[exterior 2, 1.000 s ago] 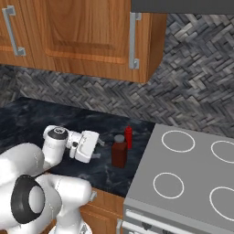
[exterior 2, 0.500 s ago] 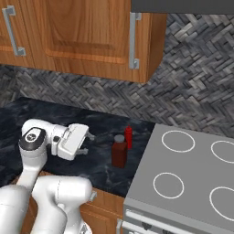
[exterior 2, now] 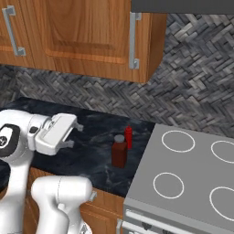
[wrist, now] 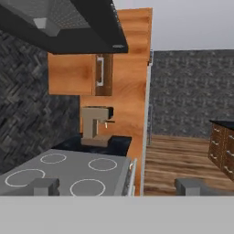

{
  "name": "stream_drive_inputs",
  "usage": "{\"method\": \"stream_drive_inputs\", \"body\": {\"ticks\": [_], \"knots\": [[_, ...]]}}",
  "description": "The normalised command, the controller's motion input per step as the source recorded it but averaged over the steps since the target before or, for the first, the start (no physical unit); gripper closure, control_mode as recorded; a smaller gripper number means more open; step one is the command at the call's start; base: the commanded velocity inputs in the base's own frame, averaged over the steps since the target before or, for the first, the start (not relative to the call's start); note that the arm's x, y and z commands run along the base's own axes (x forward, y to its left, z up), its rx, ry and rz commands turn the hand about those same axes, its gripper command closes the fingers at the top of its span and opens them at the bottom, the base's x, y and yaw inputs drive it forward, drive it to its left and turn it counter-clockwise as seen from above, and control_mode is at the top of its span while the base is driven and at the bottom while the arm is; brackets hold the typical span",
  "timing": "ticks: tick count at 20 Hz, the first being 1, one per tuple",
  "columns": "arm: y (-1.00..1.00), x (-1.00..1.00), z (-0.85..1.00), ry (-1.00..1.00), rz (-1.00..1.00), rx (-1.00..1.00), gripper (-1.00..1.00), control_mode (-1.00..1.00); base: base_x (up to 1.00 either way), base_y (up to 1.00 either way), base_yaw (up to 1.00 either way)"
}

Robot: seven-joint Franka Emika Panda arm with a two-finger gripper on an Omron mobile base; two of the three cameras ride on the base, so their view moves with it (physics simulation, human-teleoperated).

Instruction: Collect the paprika, ketchup, and shaker from the cabinet and place them next to the stove.

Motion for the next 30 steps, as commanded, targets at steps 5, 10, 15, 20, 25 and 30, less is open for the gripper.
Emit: {"method": "stream_drive_inputs", "body": {"ticks": [5,10,15,20,25,30], "knots": [[-0.13,-0.9,0.91,0.05,0.02,-0.01,-1.0,-1.0,0.0,0.0,0.0],[-0.15,-0.69,0.24,0.08,0.24,-0.06,-1.0,-1.0,0.0,0.0,0.0],[-0.03,-0.56,0.0,0.07,0.41,-0.07,-1.0,-1.0,0.0,0.0,0.0],[-0.03,-0.44,0.0,0.04,0.5,-0.03,-1.0,-1.0,0.0,0.0,0.0],[-0.18,-0.09,-0.13,0.04,0.56,0.0,-1.0,-1.0,0.0,0.0,0.0],[0.08,0.02,-0.21,0.09,0.4,-0.02,-1.0,-1.0,0.0,0.0,0.0]]}}
